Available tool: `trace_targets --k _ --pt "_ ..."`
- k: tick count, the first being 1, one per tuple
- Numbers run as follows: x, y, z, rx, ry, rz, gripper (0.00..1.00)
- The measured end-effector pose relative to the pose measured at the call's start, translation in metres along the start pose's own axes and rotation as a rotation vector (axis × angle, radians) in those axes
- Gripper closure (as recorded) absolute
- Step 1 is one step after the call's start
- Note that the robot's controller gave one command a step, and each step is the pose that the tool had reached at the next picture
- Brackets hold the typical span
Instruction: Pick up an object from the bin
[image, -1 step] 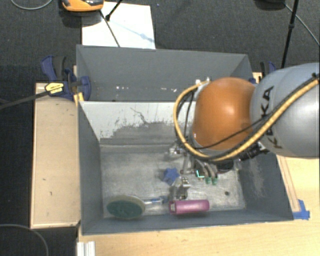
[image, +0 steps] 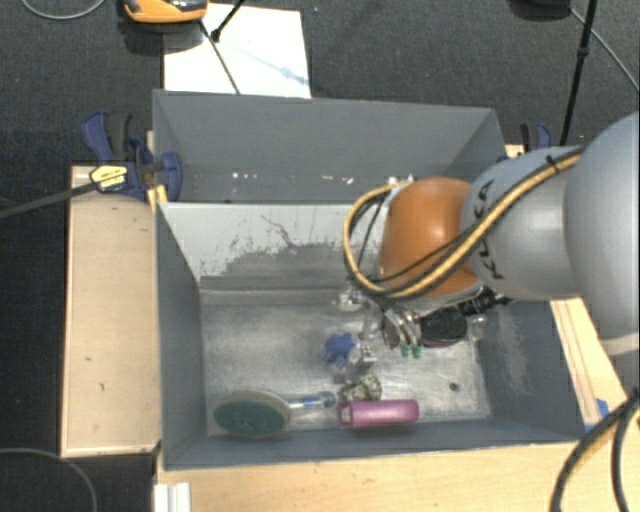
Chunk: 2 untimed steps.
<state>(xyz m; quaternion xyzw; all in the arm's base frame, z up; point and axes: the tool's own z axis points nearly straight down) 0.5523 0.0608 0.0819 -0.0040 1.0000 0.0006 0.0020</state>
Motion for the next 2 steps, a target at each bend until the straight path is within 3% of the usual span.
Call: trace_targets --k 1,2 --pt "0.007 0.009 0.008 0.000 -0.005 0.132 0.00" --pt "0.025 0.012 0.008 -0.003 -0.008 0.325 0.00"
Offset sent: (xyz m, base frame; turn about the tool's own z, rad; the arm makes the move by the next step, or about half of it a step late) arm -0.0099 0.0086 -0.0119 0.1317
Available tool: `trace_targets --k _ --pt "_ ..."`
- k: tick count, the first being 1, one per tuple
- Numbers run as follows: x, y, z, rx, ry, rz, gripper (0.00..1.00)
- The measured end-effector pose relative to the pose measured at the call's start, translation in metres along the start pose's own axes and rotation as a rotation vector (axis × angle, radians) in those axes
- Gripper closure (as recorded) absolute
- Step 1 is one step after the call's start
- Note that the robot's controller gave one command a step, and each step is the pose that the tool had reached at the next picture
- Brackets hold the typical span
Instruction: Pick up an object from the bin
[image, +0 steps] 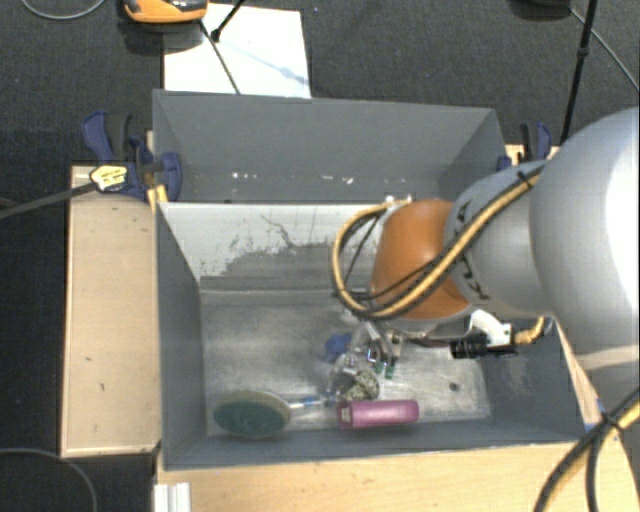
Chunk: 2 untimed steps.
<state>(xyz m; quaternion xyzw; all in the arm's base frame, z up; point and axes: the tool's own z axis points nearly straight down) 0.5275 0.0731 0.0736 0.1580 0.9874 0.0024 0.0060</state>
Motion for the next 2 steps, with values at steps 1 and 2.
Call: trace_targets --k 1,2 --pt "0.002 0.006 0.000 -0.002 -0.002 0.120 0.00" --pt "0.008 -0.007 0.000 0.001 0.003 0.229 0.00"
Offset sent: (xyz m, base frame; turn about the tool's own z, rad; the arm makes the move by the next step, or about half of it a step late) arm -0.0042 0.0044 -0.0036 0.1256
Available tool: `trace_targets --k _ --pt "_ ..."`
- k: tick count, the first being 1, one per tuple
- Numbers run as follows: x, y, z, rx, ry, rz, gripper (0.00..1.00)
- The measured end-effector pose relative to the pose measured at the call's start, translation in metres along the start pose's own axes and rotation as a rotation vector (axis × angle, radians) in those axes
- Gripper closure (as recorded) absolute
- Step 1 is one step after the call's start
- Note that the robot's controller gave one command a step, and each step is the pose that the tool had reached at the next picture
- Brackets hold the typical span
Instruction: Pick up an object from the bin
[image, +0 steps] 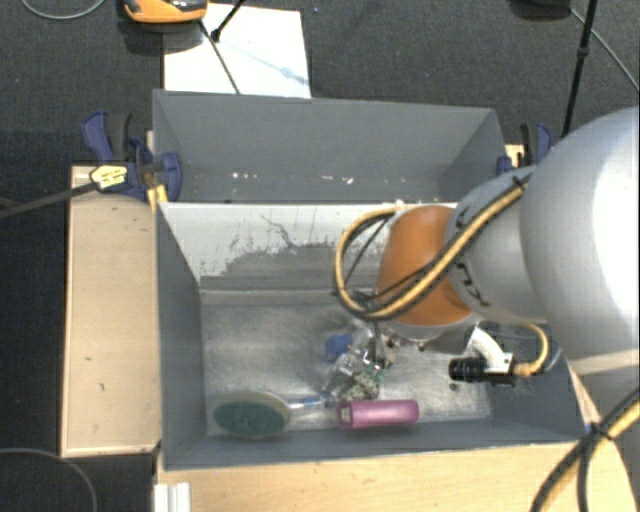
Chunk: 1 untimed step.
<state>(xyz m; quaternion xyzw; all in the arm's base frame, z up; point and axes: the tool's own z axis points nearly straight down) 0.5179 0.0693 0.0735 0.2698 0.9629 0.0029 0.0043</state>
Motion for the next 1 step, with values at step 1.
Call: trace_targets --k 1 --pt "-0.0020 -0.0005 -0.0020 -0.001 -0.005 0.003 1.00"
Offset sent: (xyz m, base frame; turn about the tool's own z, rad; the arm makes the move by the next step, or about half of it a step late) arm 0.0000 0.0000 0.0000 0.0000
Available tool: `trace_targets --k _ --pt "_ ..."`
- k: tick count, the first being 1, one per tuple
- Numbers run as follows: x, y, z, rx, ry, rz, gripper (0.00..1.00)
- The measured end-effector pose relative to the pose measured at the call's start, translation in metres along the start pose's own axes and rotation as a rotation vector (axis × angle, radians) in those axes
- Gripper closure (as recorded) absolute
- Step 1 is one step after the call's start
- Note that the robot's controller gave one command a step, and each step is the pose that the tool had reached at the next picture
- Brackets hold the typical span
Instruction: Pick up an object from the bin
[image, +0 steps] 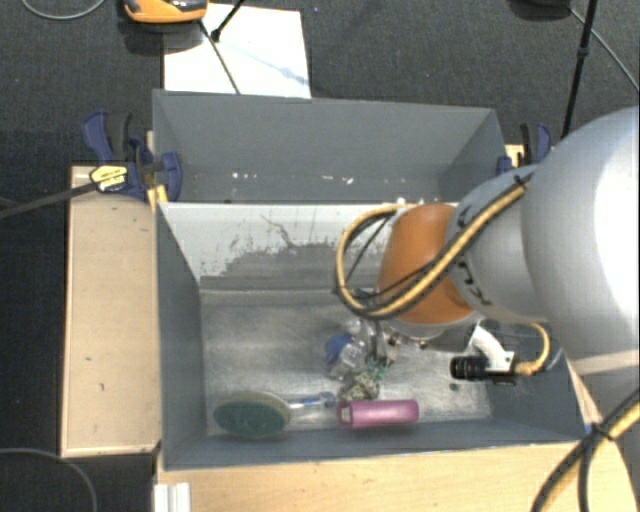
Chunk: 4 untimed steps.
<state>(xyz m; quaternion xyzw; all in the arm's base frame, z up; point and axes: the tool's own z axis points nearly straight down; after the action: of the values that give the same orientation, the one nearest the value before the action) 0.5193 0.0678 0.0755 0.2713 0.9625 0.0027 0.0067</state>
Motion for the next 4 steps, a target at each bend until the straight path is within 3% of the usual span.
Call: trace_targets --k 1,4 --pt "-0.002 0.002 -0.053 0.004 0.007 -0.005 1.00" --pt "-0.004 0.003 -0.080 0.005 0.007 -0.017 1.00"
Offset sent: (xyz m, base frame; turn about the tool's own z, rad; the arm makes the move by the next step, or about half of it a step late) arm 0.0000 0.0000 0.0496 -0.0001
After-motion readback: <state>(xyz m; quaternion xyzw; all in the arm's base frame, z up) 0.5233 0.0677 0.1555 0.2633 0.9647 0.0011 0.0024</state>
